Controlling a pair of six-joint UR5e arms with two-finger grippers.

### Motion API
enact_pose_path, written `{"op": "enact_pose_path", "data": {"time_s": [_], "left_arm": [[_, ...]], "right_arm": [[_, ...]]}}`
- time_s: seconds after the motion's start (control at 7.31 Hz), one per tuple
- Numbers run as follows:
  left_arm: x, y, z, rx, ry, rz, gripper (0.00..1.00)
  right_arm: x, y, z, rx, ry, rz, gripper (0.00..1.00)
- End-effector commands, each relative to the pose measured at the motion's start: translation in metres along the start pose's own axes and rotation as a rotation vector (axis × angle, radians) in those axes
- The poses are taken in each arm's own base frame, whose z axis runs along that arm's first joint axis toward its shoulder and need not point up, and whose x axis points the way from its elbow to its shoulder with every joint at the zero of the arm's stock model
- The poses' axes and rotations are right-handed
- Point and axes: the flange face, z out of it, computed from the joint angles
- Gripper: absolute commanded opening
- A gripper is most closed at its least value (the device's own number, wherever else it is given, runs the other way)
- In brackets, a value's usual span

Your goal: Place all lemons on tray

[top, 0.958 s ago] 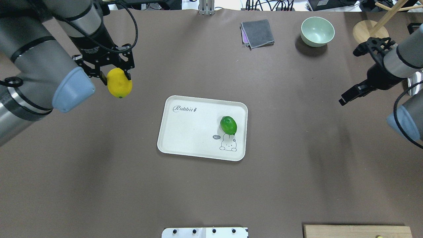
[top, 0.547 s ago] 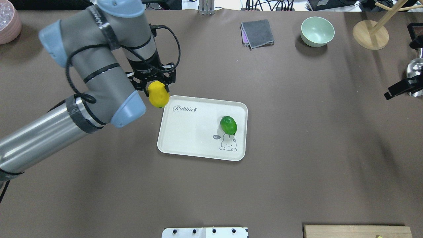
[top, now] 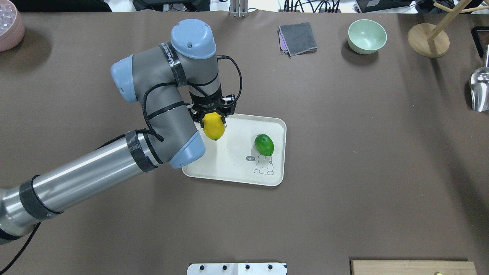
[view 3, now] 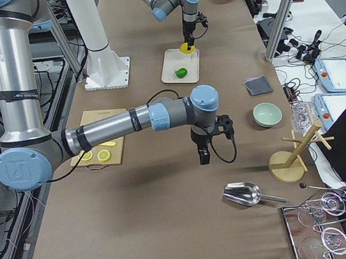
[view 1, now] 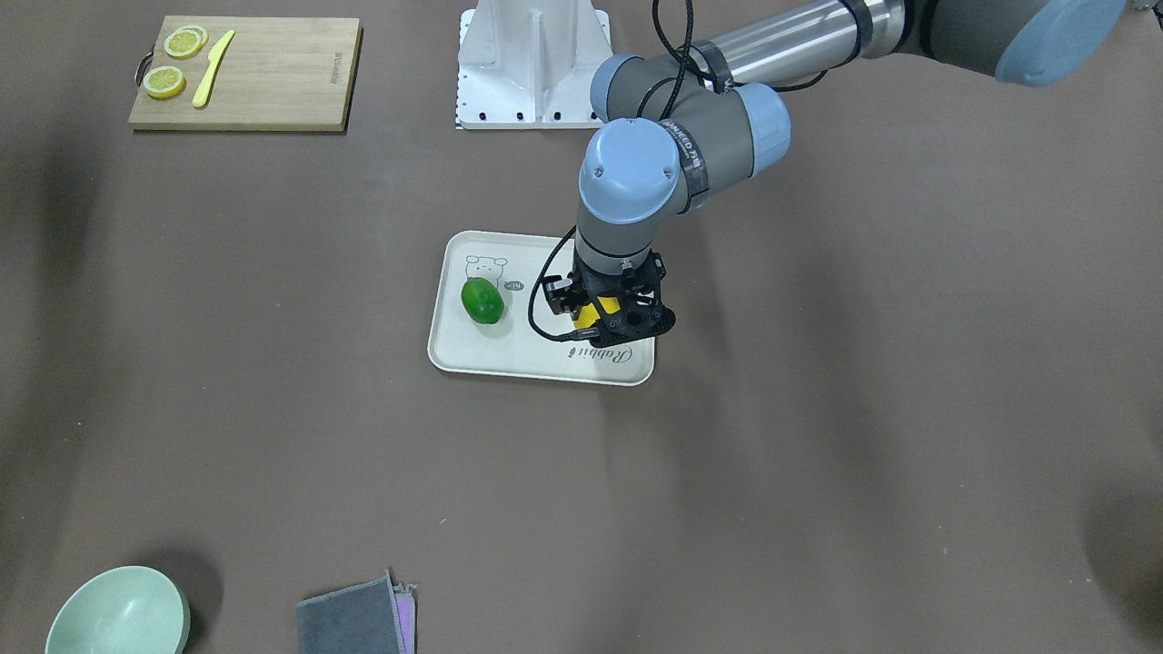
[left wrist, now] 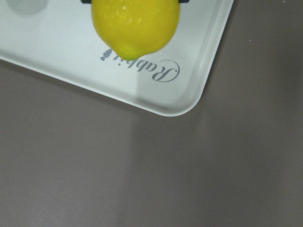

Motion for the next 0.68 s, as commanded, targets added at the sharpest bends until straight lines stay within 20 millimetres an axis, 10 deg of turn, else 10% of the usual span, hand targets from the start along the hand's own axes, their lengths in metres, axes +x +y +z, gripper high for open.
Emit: {"op": "enact_pose_path", "data": {"time_s": [0.0, 0.55], "left_arm": [[0.002, 0.015, 0.019, -0.008, 0.003, 0.022, 0.05], [0.003, 0.029, 0.031, 0.005, -0.009, 0.042, 0.85]], "right_arm": [[0.022, 0.004, 0.000, -0.018, 0.003, -0.002, 1.00], [0.026, 0.005, 0.003, -0.023, 0.005, 0.021, 1.00]]}}
